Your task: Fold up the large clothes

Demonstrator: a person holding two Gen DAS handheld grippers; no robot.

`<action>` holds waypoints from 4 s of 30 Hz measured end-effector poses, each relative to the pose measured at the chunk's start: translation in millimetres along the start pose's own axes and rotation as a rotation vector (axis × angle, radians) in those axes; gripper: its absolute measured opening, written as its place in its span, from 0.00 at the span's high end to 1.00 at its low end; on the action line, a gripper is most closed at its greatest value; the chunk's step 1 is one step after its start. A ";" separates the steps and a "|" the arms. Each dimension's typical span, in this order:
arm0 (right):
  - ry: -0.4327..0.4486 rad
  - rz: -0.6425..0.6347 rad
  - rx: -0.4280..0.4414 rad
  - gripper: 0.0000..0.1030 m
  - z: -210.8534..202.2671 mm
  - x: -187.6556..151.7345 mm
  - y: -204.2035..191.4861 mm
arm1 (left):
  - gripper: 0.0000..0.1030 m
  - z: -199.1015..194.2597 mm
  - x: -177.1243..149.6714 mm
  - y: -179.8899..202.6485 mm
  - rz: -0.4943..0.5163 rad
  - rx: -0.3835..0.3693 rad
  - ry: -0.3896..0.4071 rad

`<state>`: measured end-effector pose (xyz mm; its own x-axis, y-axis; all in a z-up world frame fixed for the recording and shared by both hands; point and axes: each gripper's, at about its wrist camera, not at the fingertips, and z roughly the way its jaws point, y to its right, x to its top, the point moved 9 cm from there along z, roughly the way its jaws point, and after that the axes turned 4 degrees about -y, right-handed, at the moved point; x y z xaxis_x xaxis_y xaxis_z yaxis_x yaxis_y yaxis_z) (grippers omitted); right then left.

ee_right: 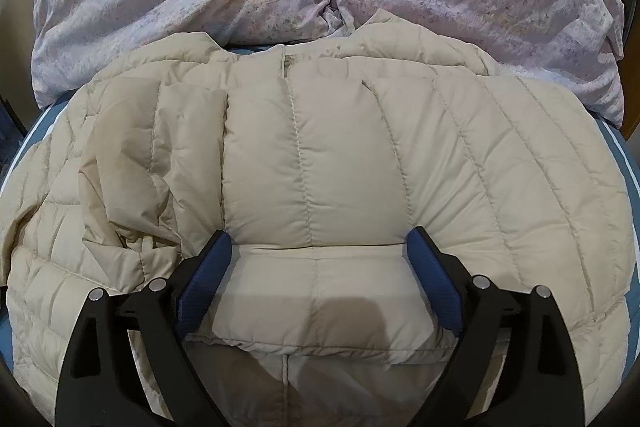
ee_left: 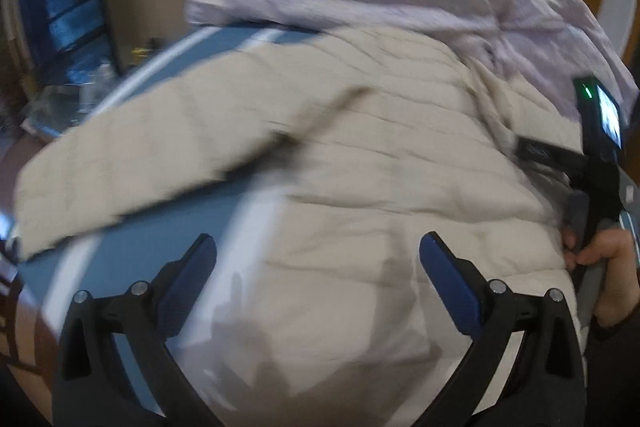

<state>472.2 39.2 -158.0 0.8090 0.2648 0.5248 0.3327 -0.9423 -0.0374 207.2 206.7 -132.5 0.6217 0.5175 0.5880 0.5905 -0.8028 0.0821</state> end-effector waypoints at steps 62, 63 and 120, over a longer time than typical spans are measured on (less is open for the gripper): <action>0.007 0.016 0.037 0.03 -0.5 -1.8 -2.0 | 0.32 -17.6 -11.5 -256.6 -0.564 0.102 0.099; 0.007 0.017 0.041 0.03 -0.6 -1.7 -2.1 | 0.34 -16.4 -10.2 -254.4 -0.550 0.106 0.096; 0.091 0.067 0.132 0.01 -71.9 -18.2 86.8 | 0.98 -19.1 109.1 261.3 0.246 -0.490 0.052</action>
<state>451.5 -62.1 -109.6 0.7864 0.1770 0.5919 0.3449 -0.9207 -0.1829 419.5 47.8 -31.5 0.6774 0.2918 0.6753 0.1147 -0.9486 0.2949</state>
